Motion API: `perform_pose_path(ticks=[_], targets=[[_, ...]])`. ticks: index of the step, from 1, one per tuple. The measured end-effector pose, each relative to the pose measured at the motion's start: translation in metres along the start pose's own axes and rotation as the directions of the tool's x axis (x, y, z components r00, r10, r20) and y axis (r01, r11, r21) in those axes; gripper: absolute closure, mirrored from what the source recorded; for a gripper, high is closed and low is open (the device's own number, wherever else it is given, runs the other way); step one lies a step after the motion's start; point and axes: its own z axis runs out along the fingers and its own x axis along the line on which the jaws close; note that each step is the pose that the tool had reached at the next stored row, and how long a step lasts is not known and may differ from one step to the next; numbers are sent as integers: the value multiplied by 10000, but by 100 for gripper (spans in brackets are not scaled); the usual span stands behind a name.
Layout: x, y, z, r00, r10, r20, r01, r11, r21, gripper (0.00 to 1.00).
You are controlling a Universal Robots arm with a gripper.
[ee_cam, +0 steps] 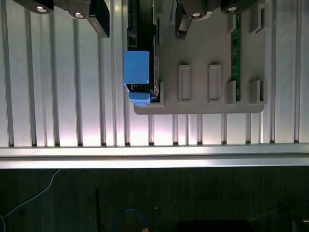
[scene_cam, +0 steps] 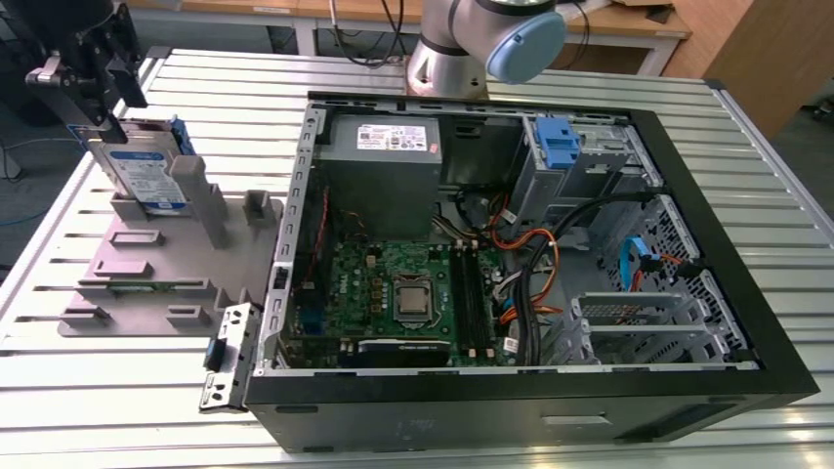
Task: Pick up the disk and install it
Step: 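Pick up the disk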
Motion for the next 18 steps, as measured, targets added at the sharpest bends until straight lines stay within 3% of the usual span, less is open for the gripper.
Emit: perform_pose_path(ticks=[5, 11, 18], targets=[[0, 0, 2, 10000, 0, 0, 0, 10000, 1, 35], [2, -2, 61, 10000, 0, 0, 0, 10000, 1, 35], [2, -3, 79, 10000, 0, 0, 0, 10000, 1, 35]])
